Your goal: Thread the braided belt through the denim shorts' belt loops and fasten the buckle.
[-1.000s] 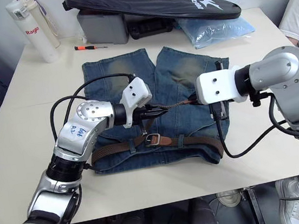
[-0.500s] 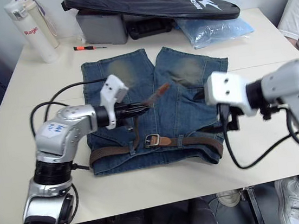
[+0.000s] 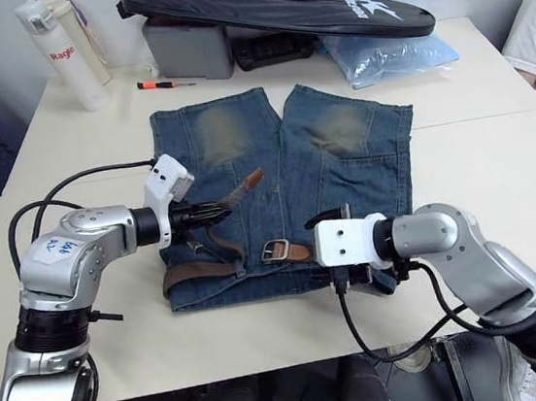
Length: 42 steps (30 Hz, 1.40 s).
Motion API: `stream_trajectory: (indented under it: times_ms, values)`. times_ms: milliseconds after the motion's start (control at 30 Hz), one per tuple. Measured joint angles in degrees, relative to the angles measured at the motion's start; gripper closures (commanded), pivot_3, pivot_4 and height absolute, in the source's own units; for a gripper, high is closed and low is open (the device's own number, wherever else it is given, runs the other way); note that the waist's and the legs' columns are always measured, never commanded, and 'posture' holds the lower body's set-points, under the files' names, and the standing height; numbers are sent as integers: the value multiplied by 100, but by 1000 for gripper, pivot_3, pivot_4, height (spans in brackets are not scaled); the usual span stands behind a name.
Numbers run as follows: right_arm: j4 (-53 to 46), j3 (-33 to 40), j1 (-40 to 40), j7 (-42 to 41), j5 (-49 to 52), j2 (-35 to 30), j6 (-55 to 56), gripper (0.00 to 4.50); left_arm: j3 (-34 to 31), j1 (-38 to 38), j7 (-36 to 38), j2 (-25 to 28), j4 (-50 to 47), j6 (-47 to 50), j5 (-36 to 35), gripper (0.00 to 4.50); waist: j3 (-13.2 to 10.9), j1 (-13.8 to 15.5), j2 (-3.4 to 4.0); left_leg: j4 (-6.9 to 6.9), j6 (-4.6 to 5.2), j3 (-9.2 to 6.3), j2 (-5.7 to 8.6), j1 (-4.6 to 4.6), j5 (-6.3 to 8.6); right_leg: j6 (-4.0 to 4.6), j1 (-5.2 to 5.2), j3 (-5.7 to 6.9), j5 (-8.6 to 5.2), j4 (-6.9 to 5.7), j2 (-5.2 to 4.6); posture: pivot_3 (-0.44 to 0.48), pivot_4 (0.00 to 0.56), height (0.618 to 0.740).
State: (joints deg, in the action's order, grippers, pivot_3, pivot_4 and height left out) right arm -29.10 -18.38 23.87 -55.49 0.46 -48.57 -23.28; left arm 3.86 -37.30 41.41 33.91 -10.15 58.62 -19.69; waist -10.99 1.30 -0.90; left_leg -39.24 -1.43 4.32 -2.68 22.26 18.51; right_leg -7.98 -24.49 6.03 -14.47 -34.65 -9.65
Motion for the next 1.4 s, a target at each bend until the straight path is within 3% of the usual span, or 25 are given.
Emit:
stream_trajectory:
  times_ms: [200,233,300,567,667,933,1033,1233,1400]
  values:
    - [340,-166,6,284,-407,345,347,62,281,68,104,293,16,-265,109,4500,0,-11,0,3,0,1,0,0,0,0,-1,0,0,3,2,0,150,740]
    - [411,-170,8,326,-472,425,369,291,294,94,105,312,46,-370,155,4500,1,-9,-2,3,0,0,0,0,0,0,0,0,0,3,2,0,150,740]
    - [477,-199,8,377,-529,549,371,815,305,144,120,314,116,-532,192,4500,1,-9,-2,2,0,1,0,1,0,0,0,0,0,2,2,0,150,740]
    - [466,-74,-65,581,-422,1041,-144,4481,275,225,118,290,158,-927,180,4500,2,-4,-3,2,0,0,0,0,0,1,0,0,0,-1,2,0,150,740]
    - [464,368,-194,846,45,1638,-959,4481,270,227,69,291,81,-698,161,4500,4,-7,-6,2,0,-1,-2,0,0,1,0,0,1,-2,4,0,150,740]
    - [442,1066,-357,1387,874,2311,-2358,4481,283,189,-129,283,-274,339,-20,4500,6,1,-10,2,0,-4,-2,-1,0,2,1,0,1,-5,4,0,150,740]
    - [378,1483,-443,1932,1210,2955,-3061,4481,301,178,-201,256,-385,799,-110,4500,7,-5,-11,2,0,-4,-2,-2,0,2,0,-1,1,-8,4,0,150,740]
    - [316,1925,-402,2790,1479,3667,-3727,4481,398,143,-220,246,-567,1217,-289,4500,8,-15,-11,3,0,-5,-2,-4,0,4,0,-2,0,-12,5,0,150,740]
    - [258,1966,-330,3170,1521,3813,-3846,4481,431,130,-210,281,-689,1383,-379,4500,8,-20,-10,3,0,-6,-2,-3,0,4,-1,-2,0,-11,5,0,150,740]
